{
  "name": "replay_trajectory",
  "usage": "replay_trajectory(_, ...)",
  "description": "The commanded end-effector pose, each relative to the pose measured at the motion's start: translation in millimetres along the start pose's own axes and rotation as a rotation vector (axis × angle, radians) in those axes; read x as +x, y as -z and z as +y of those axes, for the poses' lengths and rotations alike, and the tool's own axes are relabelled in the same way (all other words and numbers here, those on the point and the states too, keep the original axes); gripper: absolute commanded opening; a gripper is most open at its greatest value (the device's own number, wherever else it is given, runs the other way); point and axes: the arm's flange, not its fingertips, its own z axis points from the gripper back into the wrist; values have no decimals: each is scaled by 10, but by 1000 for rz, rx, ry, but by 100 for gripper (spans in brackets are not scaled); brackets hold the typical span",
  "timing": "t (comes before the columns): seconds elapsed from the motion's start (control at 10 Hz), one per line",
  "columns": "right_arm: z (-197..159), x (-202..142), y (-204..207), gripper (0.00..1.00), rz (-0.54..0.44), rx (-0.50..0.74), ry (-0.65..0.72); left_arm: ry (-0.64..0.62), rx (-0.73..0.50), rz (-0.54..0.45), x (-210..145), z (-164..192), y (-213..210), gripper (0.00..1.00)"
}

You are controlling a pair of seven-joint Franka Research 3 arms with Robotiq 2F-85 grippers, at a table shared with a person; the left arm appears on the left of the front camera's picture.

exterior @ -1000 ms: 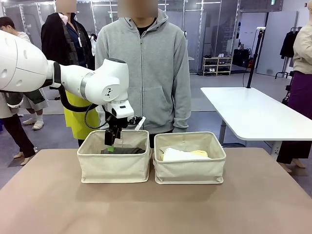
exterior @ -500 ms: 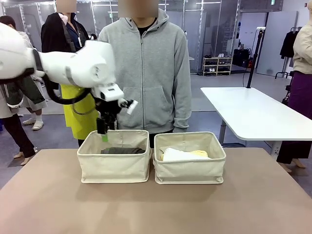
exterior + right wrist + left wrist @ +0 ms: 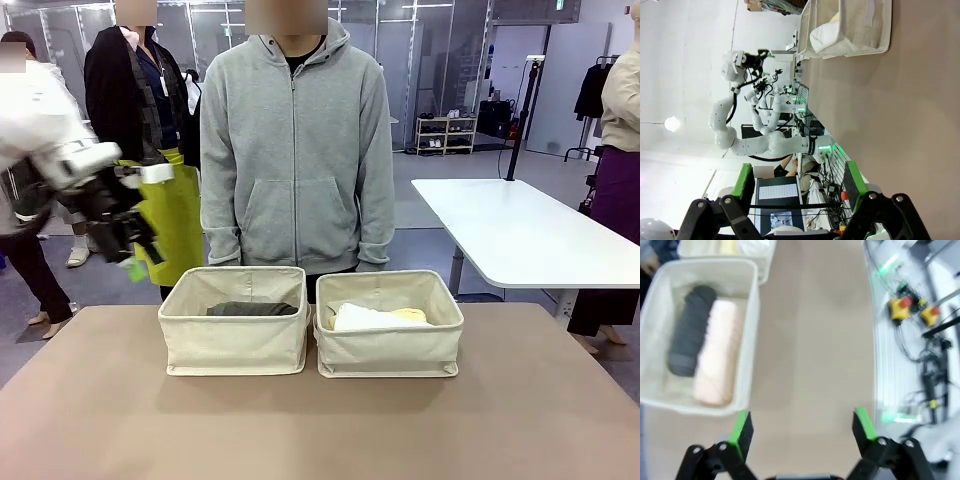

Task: Divide the towels into two baskets.
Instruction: Pick up one hotel-folded towel from the bottom of the table and place it in the Fabric basket indicated by the person.

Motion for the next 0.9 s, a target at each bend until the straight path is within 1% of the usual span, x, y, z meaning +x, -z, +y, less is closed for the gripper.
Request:
replay_trajectory(0.0,42,-10,25,90,3,-17,20,-215,-82,-164,-595,-293,-192,100)
replay_trajectory(0.1,42,-10,25,90,3,-17,20,-296,-160,-252,-969,-420,-283,100)
replay_trajectory(0.2,42,-10,25,90,3,-17,20,-392,-247,-297,-1363,-596,-323,100)
replay_trajectory(0.3,42,-10,25,90,3,-17,20,-499,-279,-380,-1795,-904,-319,100)
replay_trajectory(0.5,42,-10,25,90,3,-17,20,-659,-184,-645,-2599,-1489,-141,100)
replay_trajectory(0.6,42,-10,25,90,3,-17,20,-706,-174,-715,-2822,-1550,8,100)
replay_trajectory(0.7,42,-10,25,90,3,-17,20,-714,-158,-760,-2913,-1536,88,100)
replay_trajectory(0.8,42,-10,25,90,3,-17,20,-712,-147,-777,-2951,-1505,115,100)
